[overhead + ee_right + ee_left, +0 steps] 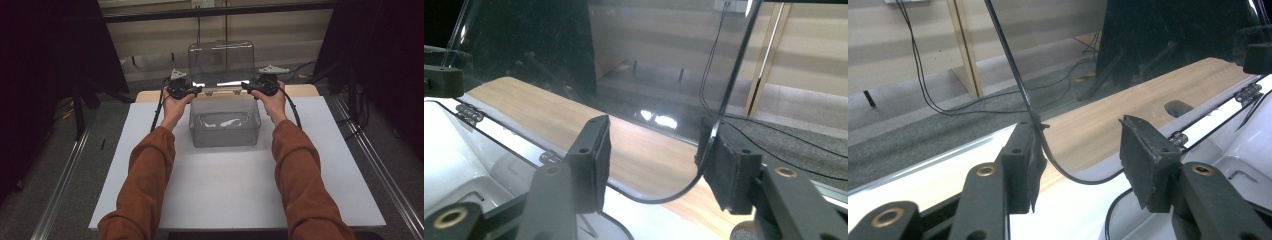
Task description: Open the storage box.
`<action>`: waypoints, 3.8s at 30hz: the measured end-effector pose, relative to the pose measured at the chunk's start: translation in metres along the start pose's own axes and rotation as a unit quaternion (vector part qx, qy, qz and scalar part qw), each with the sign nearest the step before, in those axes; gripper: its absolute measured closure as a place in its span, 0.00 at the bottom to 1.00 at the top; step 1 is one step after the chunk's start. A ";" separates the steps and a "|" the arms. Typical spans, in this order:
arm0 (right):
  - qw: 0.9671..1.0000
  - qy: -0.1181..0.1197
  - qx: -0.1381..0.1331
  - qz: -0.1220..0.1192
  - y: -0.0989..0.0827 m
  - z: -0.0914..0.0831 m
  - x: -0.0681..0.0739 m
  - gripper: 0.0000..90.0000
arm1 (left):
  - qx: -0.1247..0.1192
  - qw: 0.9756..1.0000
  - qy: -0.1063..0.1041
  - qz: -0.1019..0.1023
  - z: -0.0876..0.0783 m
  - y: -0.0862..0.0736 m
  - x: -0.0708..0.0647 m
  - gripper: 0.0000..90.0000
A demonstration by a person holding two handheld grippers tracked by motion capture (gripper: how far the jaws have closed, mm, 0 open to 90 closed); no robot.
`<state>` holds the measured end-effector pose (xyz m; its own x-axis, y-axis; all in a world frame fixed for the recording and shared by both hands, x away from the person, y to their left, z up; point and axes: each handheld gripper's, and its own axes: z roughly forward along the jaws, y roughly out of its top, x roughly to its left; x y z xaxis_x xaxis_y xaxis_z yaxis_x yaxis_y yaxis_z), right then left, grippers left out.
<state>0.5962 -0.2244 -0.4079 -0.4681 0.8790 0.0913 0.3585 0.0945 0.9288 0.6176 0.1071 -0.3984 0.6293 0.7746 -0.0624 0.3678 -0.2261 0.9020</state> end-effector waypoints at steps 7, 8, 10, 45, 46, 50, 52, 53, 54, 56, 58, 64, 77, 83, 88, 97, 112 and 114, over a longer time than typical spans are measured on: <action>1.000 0.000 0.005 0.004 0.000 0.002 0.001 0.47 | 0.003 1.000 0.000 -0.013 0.002 0.000 0.000 0.55; 1.000 0.000 0.005 0.004 0.000 0.002 0.001 0.47 | 0.005 1.000 -0.001 -0.015 0.002 0.000 0.000 0.55; 1.000 0.000 0.006 0.007 0.000 0.003 0.001 0.46 | 0.006 1.000 -0.001 -0.016 0.002 0.001 -0.001 0.55; 0.998 -0.003 0.019 0.062 -0.004 0.015 0.004 0.34 | 0.010 0.998 -0.012 -0.066 0.008 -0.004 0.008 0.49; 0.998 -0.003 0.019 0.064 -0.004 0.015 0.004 0.34 | 0.009 0.998 -0.013 -0.068 0.008 -0.004 0.008 0.49; 0.998 -0.004 0.020 0.067 -0.004 0.015 0.004 0.34 | 0.011 0.997 -0.012 -0.072 0.008 -0.004 0.008 0.49; 0.997 -0.005 0.021 0.069 -0.005 0.015 0.004 0.34 | 0.011 0.997 -0.011 -0.073 0.008 -0.004 0.008 0.49; 0.997 -0.005 0.020 0.071 -0.005 0.015 0.004 0.34 | 0.010 0.997 -0.012 -0.074 0.008 -0.004 0.008 0.49; 0.997 -0.006 0.021 0.073 -0.005 0.015 0.004 0.34 | 0.010 0.997 -0.014 -0.078 0.008 -0.005 0.008 0.49; 0.997 -0.006 0.021 0.077 -0.005 0.015 0.004 0.34 | 0.011 0.996 -0.015 -0.083 0.008 -0.005 0.009 0.49; 0.997 -0.008 0.020 0.079 -0.006 0.015 0.005 0.34 | 0.011 0.996 -0.015 -0.086 0.008 -0.005 0.009 0.49; 0.995 -0.010 0.025 0.093 -0.006 0.016 0.004 0.30 | 0.015 0.996 -0.007 -0.088 0.008 -0.005 0.009 0.45; 0.996 -0.026 0.023 0.087 -0.005 0.018 0.006 0.32 | 0.016 0.996 -0.019 -0.082 0.011 -0.007 0.004 0.45; 0.996 -0.024 0.026 0.086 -0.006 0.017 0.007 0.21 | 0.014 0.996 -0.004 -0.084 0.013 -0.007 0.001 0.46; 0.996 -0.034 0.020 0.074 -0.005 0.016 0.006 0.20 | 0.007 0.997 0.003 -0.076 0.012 -0.007 0.000 0.43; 0.998 -0.038 0.009 0.059 -0.005 0.006 0.004 0.19 | 0.001 0.998 -0.006 -0.064 0.006 -0.007 0.003 0.28; 0.998 -0.037 -0.023 0.041 -0.002 -0.021 0.010 0.07 | -0.029 0.999 -0.012 -0.042 -0.014 0.004 -0.010 0.12; 0.998 -0.037 -0.025 0.036 -0.003 -0.024 0.010 0.06 | -0.034 0.999 -0.015 -0.037 -0.018 0.005 -0.014 0.11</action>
<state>0.5714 -0.2272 -0.4009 -0.3801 0.9153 0.1335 0.3473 0.0075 0.9377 0.5981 0.1063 -0.3855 0.6226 0.7695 -0.1423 0.3680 -0.1274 0.9210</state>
